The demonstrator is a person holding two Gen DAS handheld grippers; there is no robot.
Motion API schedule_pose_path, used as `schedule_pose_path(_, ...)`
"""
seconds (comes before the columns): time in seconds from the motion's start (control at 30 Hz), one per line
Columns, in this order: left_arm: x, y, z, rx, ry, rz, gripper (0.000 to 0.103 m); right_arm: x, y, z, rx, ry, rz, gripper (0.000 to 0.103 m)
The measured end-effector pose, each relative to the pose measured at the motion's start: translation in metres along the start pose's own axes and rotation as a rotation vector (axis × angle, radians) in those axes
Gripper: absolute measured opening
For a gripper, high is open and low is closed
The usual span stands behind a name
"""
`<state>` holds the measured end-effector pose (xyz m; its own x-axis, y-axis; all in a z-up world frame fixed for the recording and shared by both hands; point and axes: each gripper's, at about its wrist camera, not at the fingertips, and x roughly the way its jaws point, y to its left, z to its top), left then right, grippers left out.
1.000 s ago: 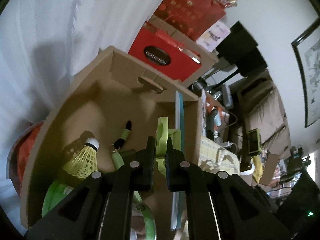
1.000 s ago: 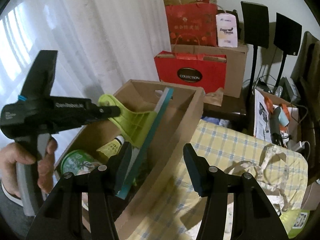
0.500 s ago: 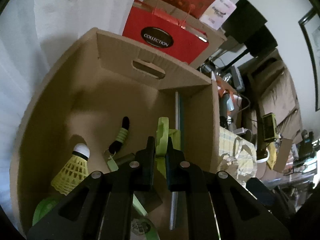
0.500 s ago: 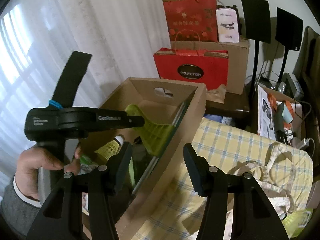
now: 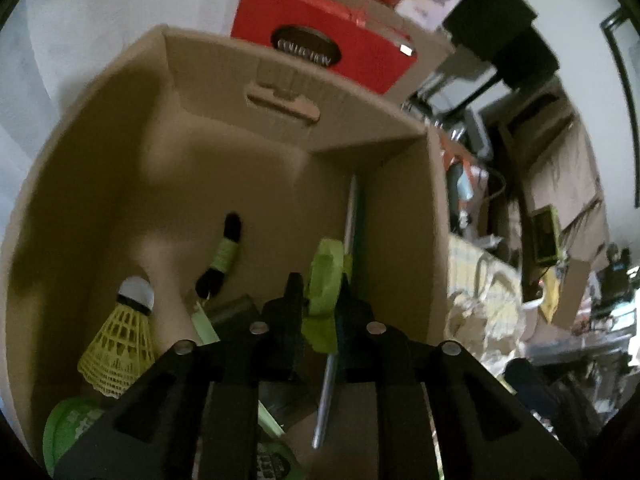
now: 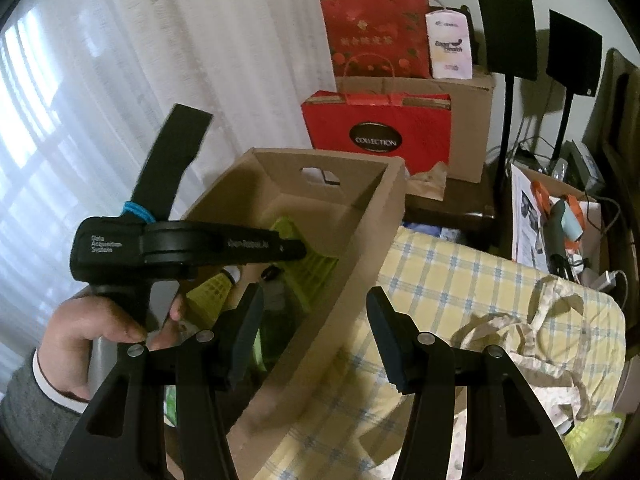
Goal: Organize objects
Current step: 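Lower the squeegee into the box and open the left tool, then withdraw the left tool from the box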
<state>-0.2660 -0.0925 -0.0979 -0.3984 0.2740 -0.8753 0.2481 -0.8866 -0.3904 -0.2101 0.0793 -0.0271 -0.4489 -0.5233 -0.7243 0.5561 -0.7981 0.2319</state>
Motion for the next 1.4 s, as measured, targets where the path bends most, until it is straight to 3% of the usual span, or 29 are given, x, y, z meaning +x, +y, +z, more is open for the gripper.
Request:
schedule_pose_path(0.07,0.001,0.0,-0.001,-0.003,0.011,-0.007,0.032,-0.002,-0.002,-0.001,0.003,0.002,-0.003,0.056)
schedule_pose_path(0.17,-0.006,0.006,-0.002,-0.035,0.001,-0.038,0.048,-0.004,-0.003,-0.002,0.003,0.004,-0.005,0.056)
schedule_pose_path(0.33,-0.028,0.012,-0.001,-0.03,-0.039,-0.033,0.058,-0.006,-0.003,-0.005,0.007,0.002,-0.008,0.056)
schedule_pose_path(0.67,-0.055,0.002,-0.019,0.069,-0.088,0.062,0.061,-0.016,-0.002,-0.008,0.019,-0.014,-0.041,0.057)
schedule_pose_path(0.7,-0.057,0.001,-0.022,0.079,-0.092,0.07,0.063,-0.018,-0.002,-0.009,0.02,-0.017,-0.053,0.06)
schedule_pose_path(0.77,-0.062,-0.001,-0.027,0.093,-0.105,0.078,0.079,-0.022,-0.003,-0.011,0.021,-0.02,-0.07,0.062)
schedule_pose_path(1.13,-0.084,-0.018,-0.056,0.16,-0.174,0.117,0.088,-0.042,-0.018,-0.02,0.061,-0.036,-0.121,0.077)
schedule_pose_path(1.27,-0.091,-0.027,-0.068,0.203,-0.201,0.138,0.099,-0.053,-0.025,-0.023,0.073,-0.052,-0.144,0.081)
schedule_pose_path(1.4,-0.098,-0.037,-0.081,0.239,-0.22,0.143,0.101,-0.065,-0.032,-0.028,0.089,-0.06,-0.163,0.087)
